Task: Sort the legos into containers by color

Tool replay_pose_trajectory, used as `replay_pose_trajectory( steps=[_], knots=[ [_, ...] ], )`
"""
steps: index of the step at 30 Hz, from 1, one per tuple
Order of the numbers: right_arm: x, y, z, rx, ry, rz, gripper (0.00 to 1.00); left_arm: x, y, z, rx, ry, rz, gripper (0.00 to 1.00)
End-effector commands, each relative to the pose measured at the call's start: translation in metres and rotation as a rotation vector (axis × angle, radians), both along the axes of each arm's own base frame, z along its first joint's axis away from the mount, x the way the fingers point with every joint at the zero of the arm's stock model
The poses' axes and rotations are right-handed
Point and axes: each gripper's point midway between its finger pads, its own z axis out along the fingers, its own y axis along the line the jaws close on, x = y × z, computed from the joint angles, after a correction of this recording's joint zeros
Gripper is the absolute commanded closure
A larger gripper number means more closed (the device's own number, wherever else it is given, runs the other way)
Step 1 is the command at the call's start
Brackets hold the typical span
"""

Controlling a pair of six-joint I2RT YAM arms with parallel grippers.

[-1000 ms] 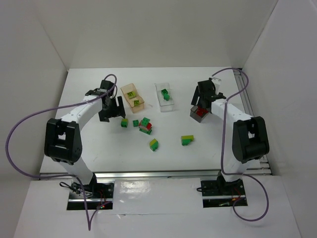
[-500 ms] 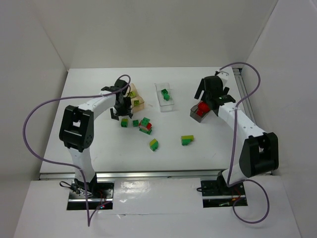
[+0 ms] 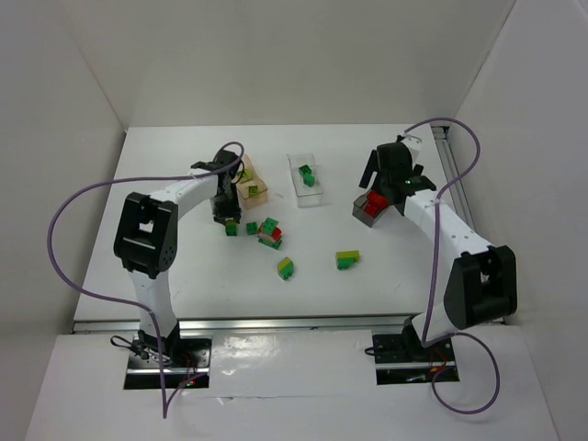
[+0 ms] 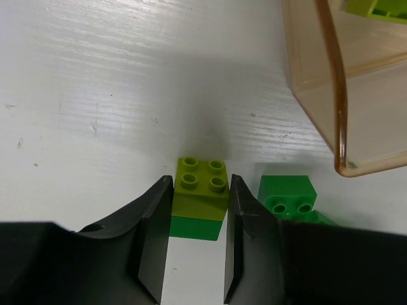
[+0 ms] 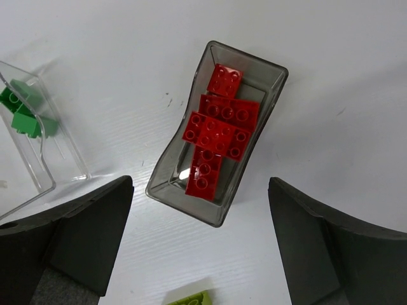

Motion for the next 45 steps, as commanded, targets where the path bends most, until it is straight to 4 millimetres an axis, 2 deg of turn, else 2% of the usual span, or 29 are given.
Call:
replay_pose_trajectory(
  steps=[1,2,3,4,5,6,7,8,9,10,11,13,14,15,16,17,18,19,20,23,24,25,27,31,32,40,43,44,45],
  knots=[
    [-0.001,0.008,0.032,0.04,-0.07,0.027,0.07,0.01,-0.001,0.034,-0.032,-0.083,0.021,0.83],
    [-0.002,0.011,0.031,0.04,-0.064,0.05,0.07,0.011,-0.001,0.042,-0.057,-0.098,0.025,0.87],
    [-0.002,0.024,0.037,0.072,-0.082,0.108,0.07,0.01,0.0,0.051,-0.078,-0.108,0.027,0.92],
    [-0.003,0.03,0.035,0.083,-0.075,0.145,0.07,0.015,0.004,0.065,-0.105,-0.139,0.04,1.0],
    [-0.007,0.039,0.042,0.091,-0.095,0.201,0.07,0.012,0.001,0.086,-0.159,-0.173,0.021,1.0],
    [-0.008,0.063,0.05,0.143,-0.118,0.307,0.07,0.015,0.006,0.102,-0.196,-0.207,0.033,1.0],
    [-0.011,0.076,0.053,0.165,-0.129,0.375,0.07,0.016,0.005,0.115,-0.229,-0.239,0.016,1.0],
    [-0.016,0.092,0.059,0.177,-0.144,0.46,0.07,0.014,-0.004,0.132,-0.306,-0.259,-0.021,1.0],
    [-0.023,0.115,0.065,0.228,-0.155,0.569,0.07,0.013,-0.006,0.155,-0.347,-0.32,-0.055,1.0],
    [-0.024,0.128,0.077,0.246,-0.182,0.627,0.07,0.015,-0.006,0.169,-0.391,-0.36,-0.065,1.0],
    [-0.031,0.144,0.083,0.268,-0.185,0.686,0.07,0.015,-0.018,0.188,-0.477,-0.404,-0.127,1.0],
    [-0.04,0.172,0.105,0.314,-0.245,0.813,0.07,0.009,-0.027,0.207,-0.566,-0.451,-0.17,1.0],
    [-0.047,0.19,0.107,0.343,-0.249,0.864,0.02,0.008,-0.031,0.213,-0.61,-0.466,-0.184,1.0],
    [-0.049,0.202,0.107,0.369,-0.252,0.893,0.0,0.007,-0.046,0.227,-0.707,-0.502,-0.238,1.0],
    [-0.049,0.214,0.109,0.387,-0.27,0.92,0.0,0.004,-0.051,0.222,-0.748,-0.487,-0.246,1.0],
    [-0.054,0.233,0.119,0.395,-0.282,0.965,0.0,0.004,-0.051,0.225,-0.783,-0.498,-0.24,1.0],
    [-0.051,0.247,0.107,0.397,-0.248,0.984,0.0,0.006,-0.056,0.237,-0.829,-0.546,-0.247,1.0],
    [-0.046,0.254,0.108,0.388,-0.251,0.964,0.0,0.004,-0.062,0.238,-0.841,-0.549,-0.253,1.0],
    [-0.045,0.273,0.106,0.385,-0.241,0.985,0.0,0.001,-0.068,0.233,-0.837,-0.536,-0.258,1.0],
    [-0.038,0.295,0.113,0.377,-0.252,0.998,0.0,-0.002,-0.074,0.235,-0.831,-0.539,-0.256,1.0],
    [-0.04,0.313,0.105,0.385,-0.234,1.033,0.0,0.0,-0.073,0.234,-0.823,-0.543,-0.248,1.0],
    [-0.04,0.313,0.105,0.385,-0.234,1.033,0.0,0.0,-0.073,0.234,-0.823,-0.543,-0.248,1.0],
    [-0.039,0.329,0.103,0.388,-0.228,1.056,0.0,0.001,-0.075,0.237,-0.817,-0.552,-0.252,1.0],
    [-0.037,0.344,0.097,0.418,-0.209,1.045,0.0,0.003,-0.077,0.232,-0.806,-0.546,-0.245,1.0],
    [-0.035,0.344,0.101,0.425,-0.217,1.031,0.0,0.005,-0.075,0.232,-0.795,-0.551,-0.235,1.0],
    [-0.036,0.354,0.094,0.485,-0.193,0.987,0.15,0.008,-0.072,0.232,-0.74,-0.574,-0.199,1.0],
    [-0.037,0.359,0.098,0.496,-0.212,0.988,0.2,0.009,-0.073,0.231,-0.728,-0.577,-0.195,1.0],
    [-0.036,0.359,0.099,0.504,-0.21,0.971,0.23,0.011,-0.072,0.234,-0.72,-0.59,-0.19,1.0],
    [-0.036,0.359,0.099,0.512,-0.206,0.966,0.31,0.011,-0.072,0.234,-0.72,-0.59,-0.19,1.0]
  ],
)
